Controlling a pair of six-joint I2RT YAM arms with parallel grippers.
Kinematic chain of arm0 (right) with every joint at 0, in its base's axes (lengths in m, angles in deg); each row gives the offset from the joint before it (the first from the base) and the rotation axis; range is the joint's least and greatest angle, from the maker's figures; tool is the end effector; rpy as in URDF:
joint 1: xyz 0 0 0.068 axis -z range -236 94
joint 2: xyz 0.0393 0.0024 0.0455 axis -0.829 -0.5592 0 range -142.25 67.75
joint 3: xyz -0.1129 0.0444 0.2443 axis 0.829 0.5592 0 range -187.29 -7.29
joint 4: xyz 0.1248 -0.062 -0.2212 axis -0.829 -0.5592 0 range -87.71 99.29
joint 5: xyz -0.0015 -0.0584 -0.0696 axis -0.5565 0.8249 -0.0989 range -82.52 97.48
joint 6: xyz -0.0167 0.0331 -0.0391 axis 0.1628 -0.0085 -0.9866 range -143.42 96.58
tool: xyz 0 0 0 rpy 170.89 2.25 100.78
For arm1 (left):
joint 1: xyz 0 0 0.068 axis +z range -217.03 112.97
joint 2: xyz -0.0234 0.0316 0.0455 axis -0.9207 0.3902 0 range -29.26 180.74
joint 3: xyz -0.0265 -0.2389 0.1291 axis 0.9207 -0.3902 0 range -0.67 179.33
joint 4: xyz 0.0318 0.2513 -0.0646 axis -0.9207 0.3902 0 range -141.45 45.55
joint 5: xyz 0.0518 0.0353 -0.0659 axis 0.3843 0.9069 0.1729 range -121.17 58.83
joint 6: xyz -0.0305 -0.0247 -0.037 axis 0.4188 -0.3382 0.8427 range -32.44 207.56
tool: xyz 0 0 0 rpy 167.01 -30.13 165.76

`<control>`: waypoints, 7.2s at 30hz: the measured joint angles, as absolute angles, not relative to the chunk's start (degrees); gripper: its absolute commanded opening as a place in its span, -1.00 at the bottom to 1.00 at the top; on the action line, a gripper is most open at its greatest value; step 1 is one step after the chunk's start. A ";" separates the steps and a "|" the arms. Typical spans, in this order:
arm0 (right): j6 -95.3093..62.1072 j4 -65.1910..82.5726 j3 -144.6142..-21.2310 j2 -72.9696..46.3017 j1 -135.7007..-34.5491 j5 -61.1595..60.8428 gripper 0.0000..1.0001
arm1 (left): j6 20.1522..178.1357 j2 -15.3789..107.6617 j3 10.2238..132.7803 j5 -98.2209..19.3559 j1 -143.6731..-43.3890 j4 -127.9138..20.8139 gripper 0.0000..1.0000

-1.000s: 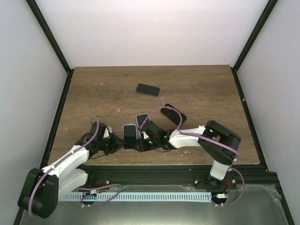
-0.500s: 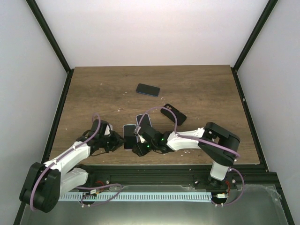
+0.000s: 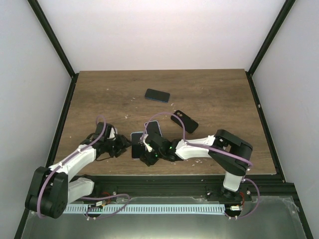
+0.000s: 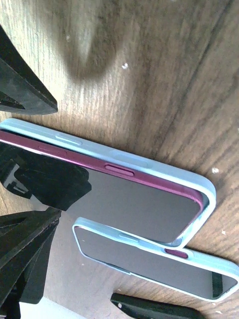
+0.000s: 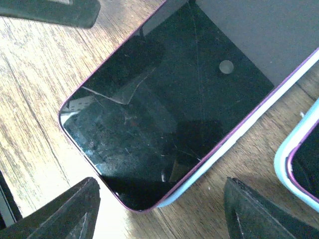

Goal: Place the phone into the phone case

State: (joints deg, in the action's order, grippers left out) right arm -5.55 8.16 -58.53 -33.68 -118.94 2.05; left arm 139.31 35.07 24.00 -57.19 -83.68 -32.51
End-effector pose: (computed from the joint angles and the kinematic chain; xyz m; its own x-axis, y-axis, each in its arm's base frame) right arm 0.1532 0.3075 0.1370 -0.6182 -0.5389 -0.5722 -0.7605 0.5941 0.2621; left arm 0.1754 -0.0688 0.1508 -0.8804 -0.4733 -0.0286 -0.3472 0.6845 -0.6410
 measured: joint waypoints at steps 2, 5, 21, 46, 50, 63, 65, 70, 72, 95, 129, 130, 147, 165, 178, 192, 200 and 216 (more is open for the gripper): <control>-6.90 7.66 -58.53 -33.44 -118.94 2.20 0.48 | 138.35 35.88 24.72 -57.30 -83.39 -32.44 0.10; -8.85 6.54 -58.53 -33.20 -118.96 3.14 0.48 | 137.28 36.99 25.94 -57.43 -83.37 -32.42 0.09; -13.72 4.97 -60.72 -34.80 -119.96 5.59 0.19 | 136.01 42.55 26.32 -60.21 -83.11 -35.76 0.11; -10.53 8.77 -59.01 -35.14 -119.94 4.11 -0.84 | 135.27 45.63 24.28 -62.13 -82.67 -41.91 -0.05; -8.59 8.99 -58.93 -35.14 -119.94 3.76 -0.82 | 135.27 44.03 23.89 -61.50 -82.71 -41.32 -0.09; 8.72 10.43 -57.02 -30.21 -115.90 -3.28 -0.17 | 133.93 41.23 25.66 -59.47 -83.09 -36.31 -0.21; 11.72 11.33 -57.02 -30.36 -114.61 -4.94 -0.17 | 133.74 41.72 25.90 -59.44 -83.09 -36.33 -0.22; 17.77 13.73 -57.07 -33.05 -113.03 -7.54 -0.12 | 133.13 43.79 25.92 -59.40 -83.06 -36.40 -0.31; 20.22 14.04 -57.07 -34.38 -112.92 -7.74 -0.04 | 132.47 45.21 25.92 -59.27 -83.02 -36.46 -0.34; 33.49 31.74 -55.82 -38.90 -106.85 -17.20 0.07 | 132.45 48.73 25.16 -62.50 -81.32 -44.20 -0.17; 31.30 20.60 -65.77 -41.13 -106.98 -9.58 -0.10 | 131.86 44.62 25.11 -58.59 -80.13 -38.58 -0.55; 31.24 20.18 -66.18 -41.61 -106.98 -9.25 -0.09 | 131.68 45.26 25.20 -58.20 -80.13 -38.82 -0.56; 30.60 15.72 -72.65 -47.47 -107.15 -7.37 -0.08 | 130.98 48.19 25.24 -61.26 -78.34 -41.21 -0.56; 37.16 30.35 -67.38 -47.45 -105.14 -18.58 -0.08 | 130.83 46.33 24.39 -61.89 -75.81 -39.94 -0.39; 41.97 42.56 -64.85 -47.34 -105.21 -24.02 -0.08 | 131.46 42.87 21.40 -64.54 -75.68 -41.32 -0.25; 31.87 27.59 -66.82 -44.28 -106.32 -21.18 -0.15 | 129.10 40.73 21.94 -61.32 -75.81 -36.57 -0.47; 25.34 14.98 -71.06 -43.71 -106.21 -13.71 -0.14 | 129.04 44.62 25.35 -60.93 -75.81 -38.50 -0.47; 24.27 11.94 -73.57 -47.38 -106.83 -15.26 -0.09 | 128.21 47.44 26.03 -59.92 -75.68 -38.63 -0.77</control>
